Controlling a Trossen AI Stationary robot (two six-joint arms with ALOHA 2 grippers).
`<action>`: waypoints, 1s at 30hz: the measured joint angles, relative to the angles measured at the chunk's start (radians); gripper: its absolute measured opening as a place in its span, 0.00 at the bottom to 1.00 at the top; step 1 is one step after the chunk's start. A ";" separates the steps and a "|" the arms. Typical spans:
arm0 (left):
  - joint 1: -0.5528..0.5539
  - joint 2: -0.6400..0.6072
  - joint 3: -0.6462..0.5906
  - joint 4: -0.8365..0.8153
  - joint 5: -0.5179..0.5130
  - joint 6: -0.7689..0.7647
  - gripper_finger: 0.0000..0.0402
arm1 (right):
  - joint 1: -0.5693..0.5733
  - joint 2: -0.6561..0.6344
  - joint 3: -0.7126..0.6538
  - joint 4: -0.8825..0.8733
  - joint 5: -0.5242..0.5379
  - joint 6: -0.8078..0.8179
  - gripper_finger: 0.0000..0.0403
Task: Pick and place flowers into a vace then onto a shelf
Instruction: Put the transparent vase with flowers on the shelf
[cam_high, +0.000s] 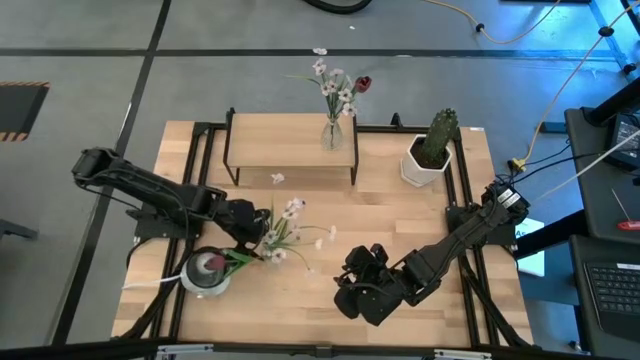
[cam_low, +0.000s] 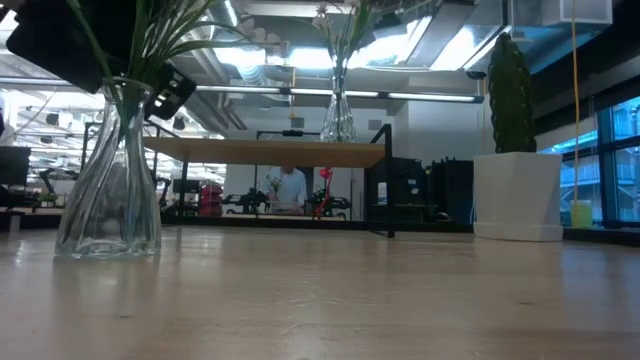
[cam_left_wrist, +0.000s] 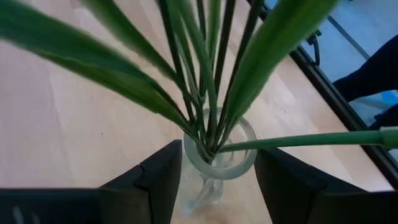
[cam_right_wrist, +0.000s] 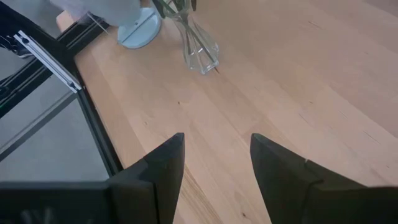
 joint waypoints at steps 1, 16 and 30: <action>0.000 0.004 0.000 0.001 0.000 -0.005 0.48 | 0.000 0.000 0.000 0.000 0.000 -0.001 0.46; -0.013 0.115 0.000 0.109 -0.009 -0.026 0.47 | 0.000 0.000 0.000 0.001 0.000 -0.025 0.46; -0.013 0.117 0.000 0.137 -0.010 -0.026 0.37 | 0.000 0.000 0.000 0.000 0.000 -0.043 0.46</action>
